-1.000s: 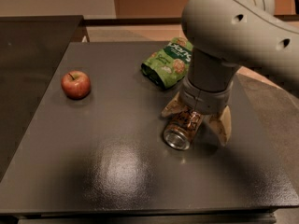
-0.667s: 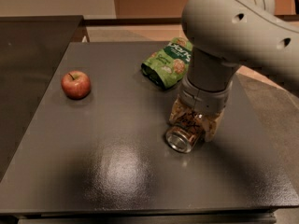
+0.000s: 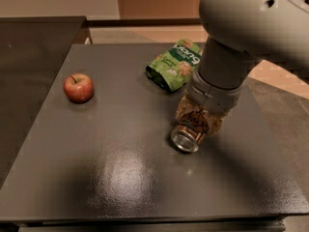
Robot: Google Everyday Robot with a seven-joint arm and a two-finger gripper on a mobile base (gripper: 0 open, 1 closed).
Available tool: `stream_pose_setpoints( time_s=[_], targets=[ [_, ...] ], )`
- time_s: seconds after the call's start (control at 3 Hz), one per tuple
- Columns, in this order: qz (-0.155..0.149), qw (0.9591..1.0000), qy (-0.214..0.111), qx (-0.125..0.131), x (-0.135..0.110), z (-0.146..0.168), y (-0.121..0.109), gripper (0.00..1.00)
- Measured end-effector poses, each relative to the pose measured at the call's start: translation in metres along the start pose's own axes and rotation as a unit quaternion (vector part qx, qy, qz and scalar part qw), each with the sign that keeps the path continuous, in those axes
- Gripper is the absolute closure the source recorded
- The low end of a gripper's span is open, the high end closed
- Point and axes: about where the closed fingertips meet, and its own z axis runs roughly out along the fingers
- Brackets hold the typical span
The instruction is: Place orange can upright
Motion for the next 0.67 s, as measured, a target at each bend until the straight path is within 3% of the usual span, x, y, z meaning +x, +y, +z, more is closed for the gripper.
stream_pose_setpoints(
  time_s=[0.33,0.67],
  targets=[
    [-0.032,0.9979,0.009,0.055,-0.001,-0.023,-0.012,1.00],
    [-0.070,0.9904,0.019,0.117,-0.006,-0.048,-0.024,1.00]
  ],
)
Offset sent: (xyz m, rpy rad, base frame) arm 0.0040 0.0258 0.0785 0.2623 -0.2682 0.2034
